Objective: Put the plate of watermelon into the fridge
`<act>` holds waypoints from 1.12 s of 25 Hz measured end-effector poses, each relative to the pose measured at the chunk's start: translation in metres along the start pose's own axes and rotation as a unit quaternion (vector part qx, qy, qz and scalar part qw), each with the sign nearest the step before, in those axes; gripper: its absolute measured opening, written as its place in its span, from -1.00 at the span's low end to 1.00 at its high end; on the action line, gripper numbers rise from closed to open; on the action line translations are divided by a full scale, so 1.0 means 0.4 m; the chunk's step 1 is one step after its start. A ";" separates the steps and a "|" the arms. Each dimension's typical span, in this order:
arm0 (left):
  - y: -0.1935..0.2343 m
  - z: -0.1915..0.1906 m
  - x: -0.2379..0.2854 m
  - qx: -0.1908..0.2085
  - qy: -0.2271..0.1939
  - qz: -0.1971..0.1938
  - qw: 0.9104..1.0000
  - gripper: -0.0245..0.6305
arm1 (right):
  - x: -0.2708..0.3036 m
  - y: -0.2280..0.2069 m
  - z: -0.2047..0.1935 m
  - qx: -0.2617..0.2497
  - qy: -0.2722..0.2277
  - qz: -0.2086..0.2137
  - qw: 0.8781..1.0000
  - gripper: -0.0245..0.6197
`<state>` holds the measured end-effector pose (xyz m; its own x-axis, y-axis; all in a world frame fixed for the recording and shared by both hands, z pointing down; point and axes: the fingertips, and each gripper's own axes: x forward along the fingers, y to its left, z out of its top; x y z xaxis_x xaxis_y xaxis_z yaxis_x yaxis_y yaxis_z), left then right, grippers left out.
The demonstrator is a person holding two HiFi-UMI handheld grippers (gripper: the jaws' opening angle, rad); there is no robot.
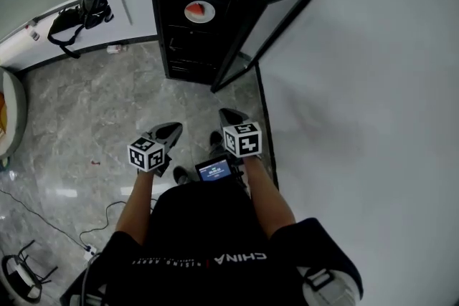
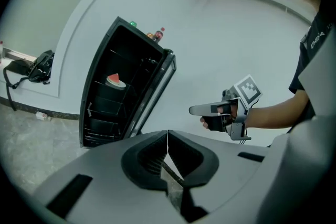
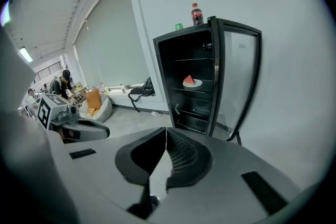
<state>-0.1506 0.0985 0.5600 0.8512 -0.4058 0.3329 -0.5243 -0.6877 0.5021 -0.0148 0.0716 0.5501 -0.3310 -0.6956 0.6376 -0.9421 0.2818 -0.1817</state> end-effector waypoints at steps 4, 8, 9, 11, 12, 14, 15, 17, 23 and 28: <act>-0.059 -0.015 0.040 0.020 0.009 -0.013 1.000 -0.88 | -0.033 -0.047 -0.026 0.013 0.000 -0.004 1.000 -0.87; -0.082 -0.007 0.073 0.032 0.016 0.002 0.999 -0.88 | -0.049 -0.069 0.004 -0.006 -0.009 0.013 1.000 -0.87; -0.089 0.003 0.084 0.032 0.013 0.008 0.999 -0.88 | -0.056 -0.075 0.014 -0.014 -0.011 0.020 1.000 -0.87; -0.111 0.022 0.115 0.037 0.007 0.017 0.999 -0.88 | -0.071 -0.095 0.025 -0.029 -0.012 0.033 0.999 -0.87; -0.124 0.031 0.136 0.043 0.006 0.019 0.999 -0.88 | -0.075 -0.111 0.029 -0.036 -0.013 0.038 0.999 -0.87; -0.155 0.039 0.175 0.061 0.009 0.021 0.998 -0.88 | -0.077 -0.146 0.037 -0.042 -0.014 0.045 0.998 -0.87; -0.169 0.042 0.190 0.072 0.012 0.021 0.997 -0.88 | -0.075 -0.158 0.046 -0.043 -0.017 0.049 0.998 -0.87; -0.183 0.051 0.204 0.090 0.019 0.026 0.995 -0.88 | -0.067 -0.162 0.070 -0.048 -0.027 0.058 0.997 -0.87; -0.187 0.080 0.176 0.102 0.020 0.064 0.993 -0.88 | -0.077 -0.099 0.087 -0.073 -0.042 0.079 0.993 -0.88; -0.177 0.083 0.173 0.116 0.019 0.079 0.990 -0.88 | -0.081 -0.103 0.087 -0.071 -0.043 0.081 0.993 -0.88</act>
<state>-0.0537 0.0992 0.5208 0.7557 -0.4993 0.4238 -0.6268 -0.7390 0.2470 0.0327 0.0597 0.5110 -0.4866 -0.6856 0.5415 -0.8612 0.4807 -0.1653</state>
